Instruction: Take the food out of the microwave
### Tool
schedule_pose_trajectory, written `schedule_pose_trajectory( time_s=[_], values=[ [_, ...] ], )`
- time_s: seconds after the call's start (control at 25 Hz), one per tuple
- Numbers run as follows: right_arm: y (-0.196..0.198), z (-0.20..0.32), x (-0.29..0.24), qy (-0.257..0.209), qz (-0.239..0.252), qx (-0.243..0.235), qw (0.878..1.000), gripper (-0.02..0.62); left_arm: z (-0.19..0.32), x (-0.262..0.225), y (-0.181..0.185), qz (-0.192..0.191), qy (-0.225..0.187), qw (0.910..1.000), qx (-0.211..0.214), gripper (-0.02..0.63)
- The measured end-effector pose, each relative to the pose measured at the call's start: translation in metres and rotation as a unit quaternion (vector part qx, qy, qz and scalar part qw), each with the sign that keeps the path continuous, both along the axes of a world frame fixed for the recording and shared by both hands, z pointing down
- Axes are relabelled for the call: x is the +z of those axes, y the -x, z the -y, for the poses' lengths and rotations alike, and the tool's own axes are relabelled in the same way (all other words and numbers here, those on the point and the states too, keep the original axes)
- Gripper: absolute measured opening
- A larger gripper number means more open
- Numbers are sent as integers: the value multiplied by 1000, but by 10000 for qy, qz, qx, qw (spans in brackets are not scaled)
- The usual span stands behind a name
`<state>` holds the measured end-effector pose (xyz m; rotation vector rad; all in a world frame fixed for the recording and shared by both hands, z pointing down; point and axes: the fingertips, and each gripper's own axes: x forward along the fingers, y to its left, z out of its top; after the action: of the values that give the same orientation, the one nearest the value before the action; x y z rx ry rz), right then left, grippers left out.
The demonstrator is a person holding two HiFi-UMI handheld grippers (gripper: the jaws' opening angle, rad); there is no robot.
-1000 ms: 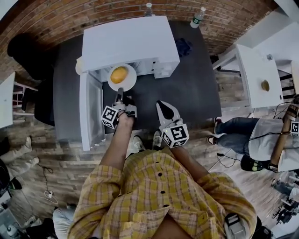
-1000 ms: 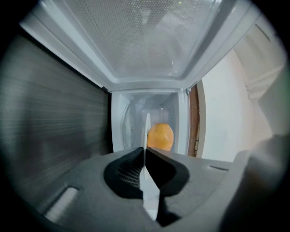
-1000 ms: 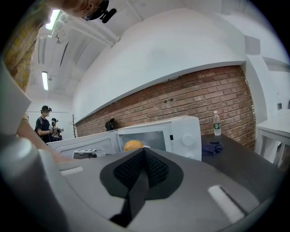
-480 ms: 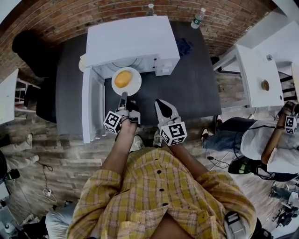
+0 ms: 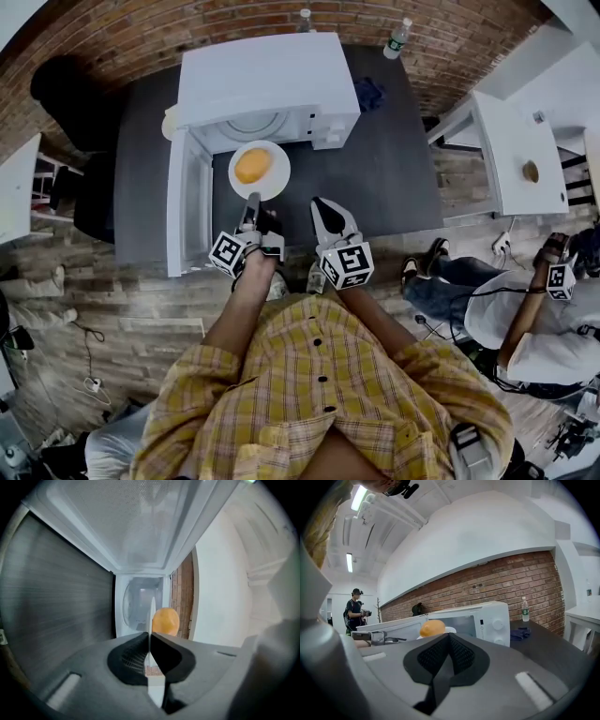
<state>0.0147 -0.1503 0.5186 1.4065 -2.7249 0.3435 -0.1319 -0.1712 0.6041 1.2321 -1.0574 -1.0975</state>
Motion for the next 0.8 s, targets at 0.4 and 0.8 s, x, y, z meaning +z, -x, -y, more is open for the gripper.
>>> schedule_pose_trajectory(
  time_s=[0.4, 0.8],
  values=[
    [-7, -4, 4, 70, 72, 89, 9999, -2, -21, -30, -7, -266, -170, 9995, -65, 14],
    [-14, -1, 2, 30, 38, 142, 9999, -2, -38, -33, -4, -255, -143, 9995, -91, 14]
  ],
)
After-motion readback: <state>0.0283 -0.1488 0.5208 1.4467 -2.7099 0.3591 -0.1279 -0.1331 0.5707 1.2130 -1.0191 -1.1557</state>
